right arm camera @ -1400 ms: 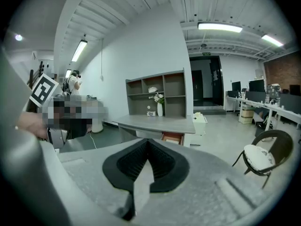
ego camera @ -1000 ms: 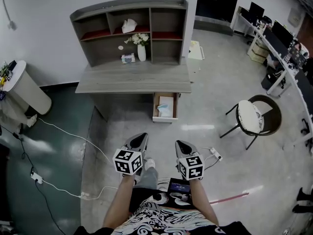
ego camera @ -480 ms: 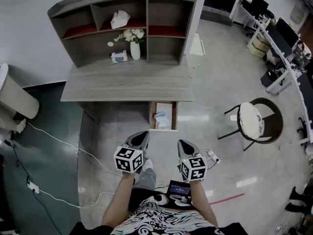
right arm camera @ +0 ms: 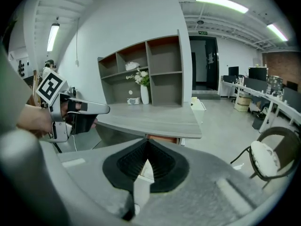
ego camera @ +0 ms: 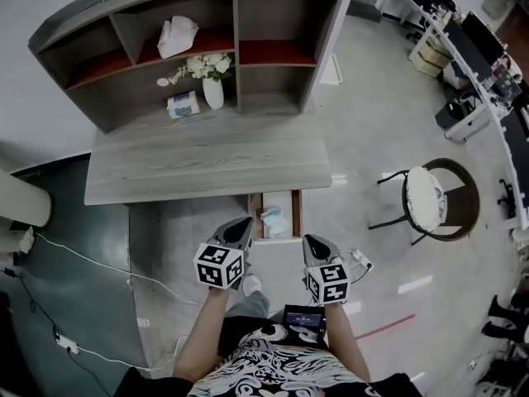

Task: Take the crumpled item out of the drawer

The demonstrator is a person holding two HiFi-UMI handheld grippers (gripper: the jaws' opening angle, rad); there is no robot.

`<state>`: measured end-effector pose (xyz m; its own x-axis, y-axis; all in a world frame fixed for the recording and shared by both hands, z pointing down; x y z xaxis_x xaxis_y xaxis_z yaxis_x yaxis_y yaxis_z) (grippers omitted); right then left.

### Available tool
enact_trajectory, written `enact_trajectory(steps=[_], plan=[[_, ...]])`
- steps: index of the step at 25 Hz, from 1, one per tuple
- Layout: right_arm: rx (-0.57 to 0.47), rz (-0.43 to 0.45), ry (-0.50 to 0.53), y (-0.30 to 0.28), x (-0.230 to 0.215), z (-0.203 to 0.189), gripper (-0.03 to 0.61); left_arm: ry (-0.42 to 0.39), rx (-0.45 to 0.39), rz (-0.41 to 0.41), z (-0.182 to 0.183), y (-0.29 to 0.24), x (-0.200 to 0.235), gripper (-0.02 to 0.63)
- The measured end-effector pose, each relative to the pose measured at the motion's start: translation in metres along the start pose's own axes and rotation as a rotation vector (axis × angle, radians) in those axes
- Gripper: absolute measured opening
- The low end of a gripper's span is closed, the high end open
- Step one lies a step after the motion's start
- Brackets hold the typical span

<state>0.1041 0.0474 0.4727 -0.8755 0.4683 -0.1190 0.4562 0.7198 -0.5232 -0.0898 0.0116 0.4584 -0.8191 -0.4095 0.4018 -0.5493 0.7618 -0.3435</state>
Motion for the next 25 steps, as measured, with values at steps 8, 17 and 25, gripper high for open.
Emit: enact_trajectory(steps=[8,17,25], plan=[[-0.027,-0.048,-0.021,-0.004,-0.016,0.018,0.005,-0.002,-0.004,-0.035,0.012,-0.021,0.007,0.000],[-0.056,-0.021,-0.025,-0.015,-0.022,0.020,0.005,-0.036,-0.022,-0.012,0.023,-0.020,0.008,0.000],[-0.052,0.012,-0.017,-0.031,-0.025,0.021,0.005,-0.040,-0.016,0.002,0.027,-0.032,0.018,0.000]])
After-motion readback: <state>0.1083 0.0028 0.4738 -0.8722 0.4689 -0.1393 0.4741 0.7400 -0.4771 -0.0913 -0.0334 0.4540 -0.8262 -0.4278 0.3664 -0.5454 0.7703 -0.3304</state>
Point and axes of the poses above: the fingertips, and each gripper's own axes: y backward along the fingers, x to its left, z out of its top, the point moved 5 cm from there along y, backward along the fingers, and after that the axes turned 4 degrees about -x, right-handed, at the moved point
